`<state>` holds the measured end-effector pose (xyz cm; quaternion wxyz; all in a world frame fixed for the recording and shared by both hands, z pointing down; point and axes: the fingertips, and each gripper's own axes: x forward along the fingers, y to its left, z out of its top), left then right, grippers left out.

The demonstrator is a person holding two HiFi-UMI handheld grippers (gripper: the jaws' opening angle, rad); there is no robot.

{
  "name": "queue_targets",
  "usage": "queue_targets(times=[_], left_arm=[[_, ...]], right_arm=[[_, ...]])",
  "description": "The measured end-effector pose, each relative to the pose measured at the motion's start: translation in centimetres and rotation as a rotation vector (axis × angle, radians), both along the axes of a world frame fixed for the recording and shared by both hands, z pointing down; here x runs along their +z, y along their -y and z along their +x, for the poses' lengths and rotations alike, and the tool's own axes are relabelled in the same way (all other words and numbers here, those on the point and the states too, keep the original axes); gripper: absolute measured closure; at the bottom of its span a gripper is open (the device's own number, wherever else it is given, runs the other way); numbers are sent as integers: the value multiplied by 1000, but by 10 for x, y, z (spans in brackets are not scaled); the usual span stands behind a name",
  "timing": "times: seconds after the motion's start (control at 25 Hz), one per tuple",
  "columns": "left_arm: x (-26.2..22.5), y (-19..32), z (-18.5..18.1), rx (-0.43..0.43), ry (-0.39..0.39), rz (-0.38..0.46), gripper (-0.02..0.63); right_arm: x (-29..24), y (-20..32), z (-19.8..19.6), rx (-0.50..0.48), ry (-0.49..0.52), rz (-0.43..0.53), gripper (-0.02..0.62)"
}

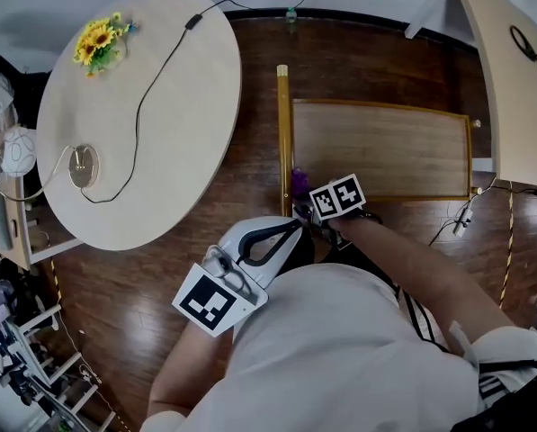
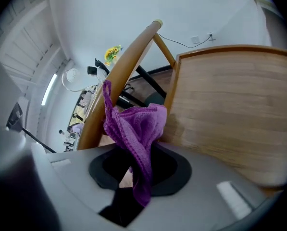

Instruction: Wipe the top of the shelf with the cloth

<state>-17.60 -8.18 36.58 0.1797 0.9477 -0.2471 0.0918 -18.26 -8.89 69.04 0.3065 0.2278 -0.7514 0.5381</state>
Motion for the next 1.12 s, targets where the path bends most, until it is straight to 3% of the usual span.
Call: queue_targets(times=[0.16,0.36,0.68,0.92,1.12], left_arm=[[2,-2,-1,8,-15,2,588],[8,-5,15,71,-47,9,588],[-7,-12,64,130,-66,50,588],[-27,-41,112,77,-12,106,588],[-30,-100,162,4,44,111,588]], right_arm=[[-3,-2,6,12,42,0,494],[-15,-7,57,50,1,70,494],[-68,-36,216,229,-134,232,494],[-128,-77,339,402,-137,357,494],[-170,-118,423,500,-117,498,494]])
